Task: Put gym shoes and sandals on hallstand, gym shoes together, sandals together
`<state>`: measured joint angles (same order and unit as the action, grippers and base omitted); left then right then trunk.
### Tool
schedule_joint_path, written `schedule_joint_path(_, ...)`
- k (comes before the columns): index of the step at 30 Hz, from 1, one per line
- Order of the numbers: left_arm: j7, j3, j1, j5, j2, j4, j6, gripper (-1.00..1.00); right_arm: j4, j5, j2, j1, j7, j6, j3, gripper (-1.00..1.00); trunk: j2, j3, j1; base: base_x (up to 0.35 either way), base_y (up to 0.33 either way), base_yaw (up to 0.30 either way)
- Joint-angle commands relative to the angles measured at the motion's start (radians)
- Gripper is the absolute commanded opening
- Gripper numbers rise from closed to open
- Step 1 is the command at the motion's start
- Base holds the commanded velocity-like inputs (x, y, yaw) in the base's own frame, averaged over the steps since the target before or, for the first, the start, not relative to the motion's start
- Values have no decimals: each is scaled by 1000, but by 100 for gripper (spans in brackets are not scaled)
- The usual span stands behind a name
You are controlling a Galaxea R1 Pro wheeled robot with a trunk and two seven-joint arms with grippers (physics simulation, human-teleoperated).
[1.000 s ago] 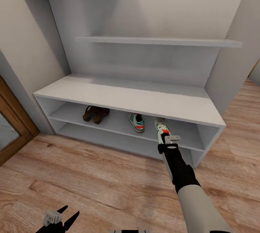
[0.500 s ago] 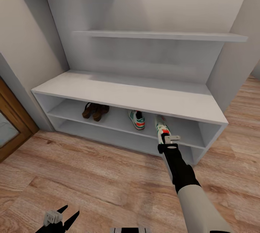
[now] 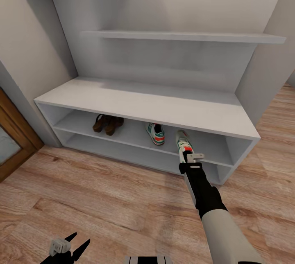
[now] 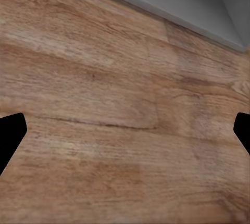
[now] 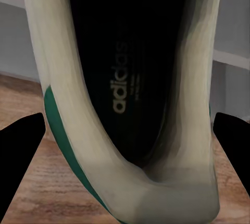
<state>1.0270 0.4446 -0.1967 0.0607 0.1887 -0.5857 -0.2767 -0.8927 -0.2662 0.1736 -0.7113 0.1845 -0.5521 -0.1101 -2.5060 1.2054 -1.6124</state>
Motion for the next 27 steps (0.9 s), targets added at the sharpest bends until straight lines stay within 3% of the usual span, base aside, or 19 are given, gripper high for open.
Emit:
schedule_joint_path(1, 4, 2, -1, 1, 0, 1, -6, 100, -2, -4, 1, 0, 0, -5, -2, -100, 0, 1, 0, 0, 0, 0)
schedule_joint_path(12, 4, 2, -1, 1, 0, 3, -7, 100, -3, -4, 1, 0, 0, -5, -2, -100, 0, 4, 0, 0, 0, 118)
schedule_joint_path(27, 4, 3, 0, 2, 0, 3, -7, 100, -3, -4, 1, 0, 0, -5, -2, -100, 0, 5, 0, 54, 0, 13)
